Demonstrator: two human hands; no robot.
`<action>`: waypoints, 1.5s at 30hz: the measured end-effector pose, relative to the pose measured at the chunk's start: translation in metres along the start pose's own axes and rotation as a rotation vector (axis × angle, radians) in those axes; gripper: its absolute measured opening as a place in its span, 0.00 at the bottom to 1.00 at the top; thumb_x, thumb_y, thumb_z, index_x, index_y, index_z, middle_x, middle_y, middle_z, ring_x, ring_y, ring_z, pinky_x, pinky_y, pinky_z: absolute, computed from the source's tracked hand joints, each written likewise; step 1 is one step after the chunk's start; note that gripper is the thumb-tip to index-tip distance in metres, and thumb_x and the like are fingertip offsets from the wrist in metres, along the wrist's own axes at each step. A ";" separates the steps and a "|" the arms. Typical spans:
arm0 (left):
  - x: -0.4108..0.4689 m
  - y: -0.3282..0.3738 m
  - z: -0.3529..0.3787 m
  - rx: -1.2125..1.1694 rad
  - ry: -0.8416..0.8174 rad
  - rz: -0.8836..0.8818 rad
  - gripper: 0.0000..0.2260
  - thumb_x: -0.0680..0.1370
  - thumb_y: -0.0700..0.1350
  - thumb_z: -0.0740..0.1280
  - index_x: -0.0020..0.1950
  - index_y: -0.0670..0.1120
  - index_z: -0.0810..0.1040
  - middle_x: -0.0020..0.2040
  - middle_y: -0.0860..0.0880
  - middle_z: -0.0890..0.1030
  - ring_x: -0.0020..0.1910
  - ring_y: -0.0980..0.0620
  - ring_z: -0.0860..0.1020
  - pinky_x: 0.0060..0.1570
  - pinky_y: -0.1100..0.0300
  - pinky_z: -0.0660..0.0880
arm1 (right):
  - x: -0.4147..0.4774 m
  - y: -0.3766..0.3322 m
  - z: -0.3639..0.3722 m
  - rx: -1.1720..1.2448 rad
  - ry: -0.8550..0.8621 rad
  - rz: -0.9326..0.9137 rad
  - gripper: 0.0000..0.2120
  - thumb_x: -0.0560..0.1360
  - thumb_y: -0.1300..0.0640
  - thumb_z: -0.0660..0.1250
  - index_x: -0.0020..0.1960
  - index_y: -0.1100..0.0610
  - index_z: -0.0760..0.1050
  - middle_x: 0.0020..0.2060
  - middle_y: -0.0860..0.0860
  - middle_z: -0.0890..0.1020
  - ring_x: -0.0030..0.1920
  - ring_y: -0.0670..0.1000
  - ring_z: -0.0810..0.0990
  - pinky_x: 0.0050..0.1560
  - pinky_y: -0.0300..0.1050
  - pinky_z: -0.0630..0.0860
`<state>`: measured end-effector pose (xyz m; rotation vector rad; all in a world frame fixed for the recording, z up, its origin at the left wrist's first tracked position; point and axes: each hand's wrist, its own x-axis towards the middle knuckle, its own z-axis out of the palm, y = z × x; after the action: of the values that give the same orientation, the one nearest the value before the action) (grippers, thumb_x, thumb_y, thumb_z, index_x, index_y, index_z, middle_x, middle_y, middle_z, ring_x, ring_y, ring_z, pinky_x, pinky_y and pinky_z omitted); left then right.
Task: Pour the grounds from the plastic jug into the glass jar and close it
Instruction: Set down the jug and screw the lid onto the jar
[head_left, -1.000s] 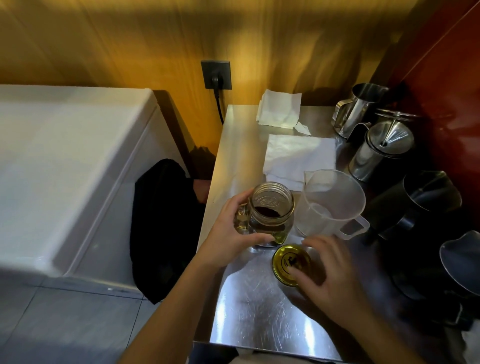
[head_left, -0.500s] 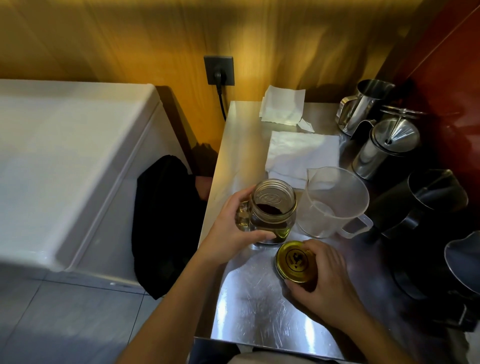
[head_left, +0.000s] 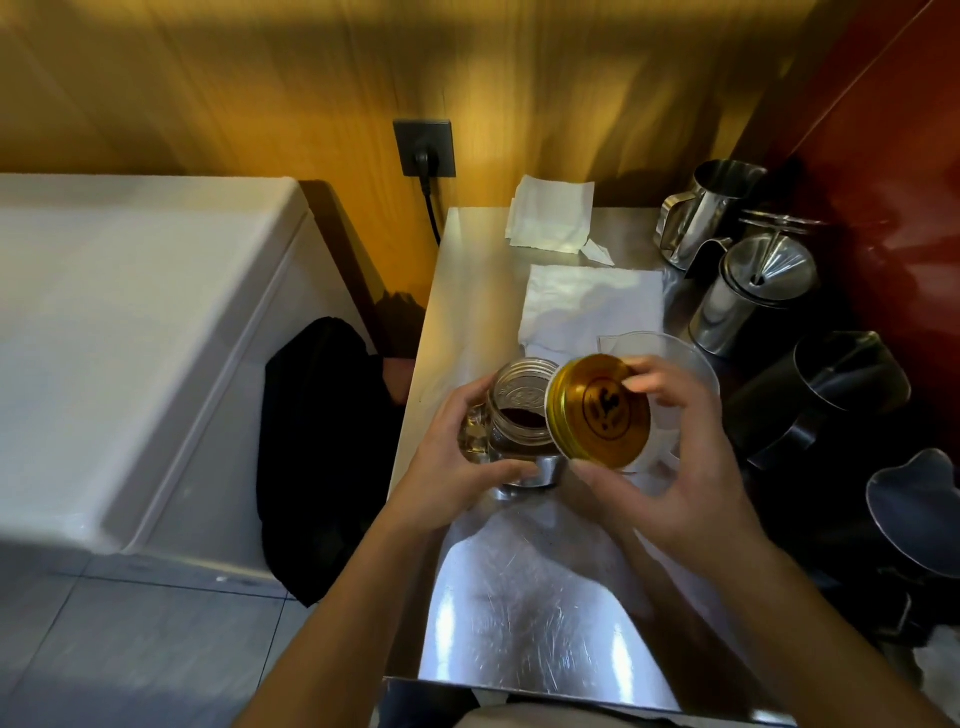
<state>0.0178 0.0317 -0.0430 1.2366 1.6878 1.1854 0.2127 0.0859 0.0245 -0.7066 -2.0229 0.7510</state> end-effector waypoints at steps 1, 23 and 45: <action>0.000 0.000 0.000 -0.005 0.002 0.006 0.38 0.61 0.49 0.79 0.68 0.53 0.67 0.63 0.50 0.74 0.63 0.52 0.73 0.63 0.48 0.73 | 0.006 0.001 0.000 -0.029 -0.006 -0.012 0.27 0.64 0.47 0.70 0.58 0.54 0.65 0.59 0.41 0.66 0.62 0.44 0.67 0.59 0.50 0.66; 0.009 0.002 -0.010 0.028 -0.058 0.029 0.33 0.61 0.43 0.81 0.61 0.55 0.71 0.59 0.51 0.75 0.58 0.59 0.73 0.52 0.73 0.69 | 0.090 0.009 -0.004 -0.304 -0.776 0.047 0.23 0.65 0.45 0.71 0.57 0.44 0.67 0.52 0.43 0.74 0.53 0.48 0.64 0.48 0.35 0.63; 0.012 -0.004 -0.010 0.048 -0.074 0.024 0.30 0.62 0.49 0.80 0.56 0.65 0.68 0.57 0.59 0.73 0.54 0.71 0.70 0.47 0.78 0.68 | 0.104 -0.010 0.007 -0.464 -0.928 -0.061 0.28 0.65 0.37 0.70 0.61 0.45 0.68 0.53 0.47 0.75 0.52 0.47 0.70 0.56 0.49 0.66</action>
<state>0.0042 0.0407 -0.0439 1.3179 1.6597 1.1050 0.1543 0.1510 0.0819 -0.5891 -3.1167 0.6286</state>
